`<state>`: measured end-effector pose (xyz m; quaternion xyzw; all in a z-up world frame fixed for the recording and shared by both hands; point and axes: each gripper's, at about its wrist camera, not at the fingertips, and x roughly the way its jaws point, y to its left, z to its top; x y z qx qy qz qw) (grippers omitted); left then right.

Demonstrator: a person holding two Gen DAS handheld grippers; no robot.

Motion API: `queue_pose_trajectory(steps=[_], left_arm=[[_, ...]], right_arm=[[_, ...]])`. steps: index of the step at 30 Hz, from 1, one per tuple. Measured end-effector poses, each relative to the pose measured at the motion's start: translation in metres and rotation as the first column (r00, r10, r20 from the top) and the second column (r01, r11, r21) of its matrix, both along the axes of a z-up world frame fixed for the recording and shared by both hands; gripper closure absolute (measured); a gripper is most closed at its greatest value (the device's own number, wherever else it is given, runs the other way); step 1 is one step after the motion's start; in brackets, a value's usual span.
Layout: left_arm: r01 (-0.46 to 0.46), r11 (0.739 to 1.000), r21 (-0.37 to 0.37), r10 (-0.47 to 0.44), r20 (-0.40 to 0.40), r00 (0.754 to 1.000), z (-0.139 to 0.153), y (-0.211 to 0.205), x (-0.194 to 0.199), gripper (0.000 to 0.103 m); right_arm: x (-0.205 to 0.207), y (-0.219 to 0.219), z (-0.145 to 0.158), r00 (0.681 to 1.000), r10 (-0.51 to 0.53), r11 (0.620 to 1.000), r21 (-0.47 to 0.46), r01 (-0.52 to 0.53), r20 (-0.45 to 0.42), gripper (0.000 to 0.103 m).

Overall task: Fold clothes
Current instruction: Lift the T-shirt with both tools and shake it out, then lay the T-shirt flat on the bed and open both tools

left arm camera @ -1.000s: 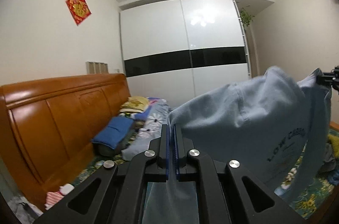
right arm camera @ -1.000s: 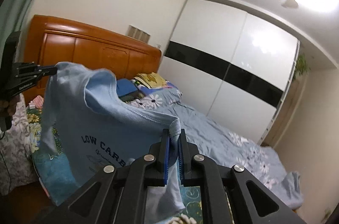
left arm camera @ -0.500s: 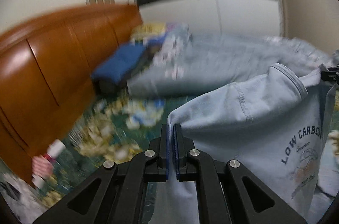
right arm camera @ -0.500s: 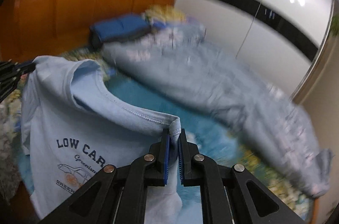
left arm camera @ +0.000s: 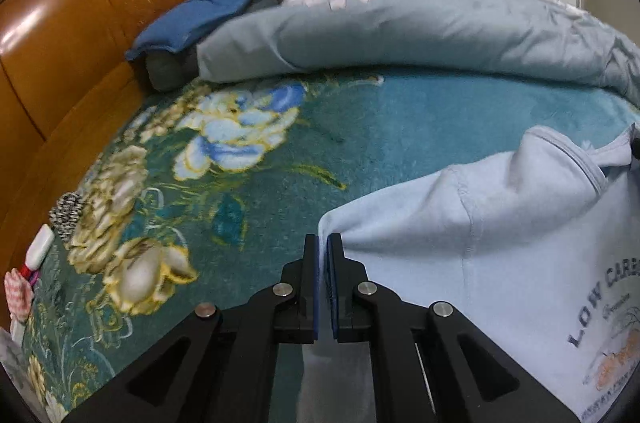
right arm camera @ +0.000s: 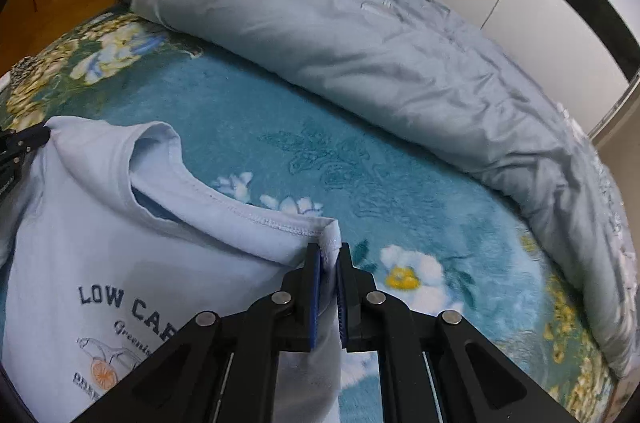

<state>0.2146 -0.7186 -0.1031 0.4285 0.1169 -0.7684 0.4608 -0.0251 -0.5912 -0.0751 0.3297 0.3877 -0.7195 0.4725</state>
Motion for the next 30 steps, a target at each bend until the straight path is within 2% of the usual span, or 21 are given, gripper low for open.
queue_pose_trajectory(steps=[5,10,11,12,13,14,15,19,21,25,30], left_arm=[[0.003,0.999,0.039,-0.002,-0.01,1.0,-0.014,-0.003,0.001,0.098],[0.027,0.997,0.068,-0.025,-0.027,0.999,-0.004,0.009,0.011,0.095],[0.026,0.997,0.07,-0.024,-0.027,0.999,-0.001,0.013,0.015,0.09],[0.025,0.998,0.065,-0.023,-0.028,0.999,0.004,0.02,0.02,0.08],[0.023,0.998,0.06,-0.021,-0.04,0.999,0.009,0.027,0.026,0.073],[0.02,0.998,0.055,-0.017,-0.055,0.998,0.015,0.035,0.032,0.062],[0.017,0.999,0.051,-0.014,-0.069,0.998,0.02,0.042,0.038,0.059],[0.007,0.999,0.037,-0.003,-0.121,0.993,0.041,0.087,0.064,0.056],[0.007,0.999,0.04,-0.001,-0.146,0.989,0.044,0.112,0.075,0.049],[0.009,0.999,0.044,-0.001,-0.189,0.982,0.051,0.159,0.094,0.045],[0.021,0.998,0.061,-0.008,-0.208,0.978,0.052,0.2,0.102,0.045]], right_arm=[[0.004,-0.006,-0.022,1.0,0.004,0.999,0.041,-0.004,-0.006,0.095],[0.007,-0.001,-0.018,1.0,0.012,0.999,0.032,-0.012,-0.011,0.091],[0.009,0.002,-0.015,1.0,0.017,0.999,0.032,-0.016,-0.021,0.086],[0.012,0.007,-0.01,0.999,0.024,0.999,0.031,-0.023,-0.033,0.082],[0.014,0.012,-0.004,0.998,0.031,0.999,0.029,-0.03,-0.046,0.07],[0.017,0.021,0.003,0.998,0.038,0.999,0.022,-0.037,-0.05,0.059],[0.02,0.031,0.011,0.998,0.043,0.999,0.011,-0.043,-0.051,0.056],[0.037,0.093,0.041,0.999,0.046,0.998,-0.045,-0.047,-0.023,0.055],[0.054,0.131,0.044,0.998,0.069,0.996,-0.051,-0.069,0.006,0.055],[0.091,0.198,0.028,0.992,0.115,0.993,-0.02,-0.114,0.06,0.055],[0.104,0.238,0.001,0.993,0.099,0.994,0.04,-0.101,0.068,0.056]])
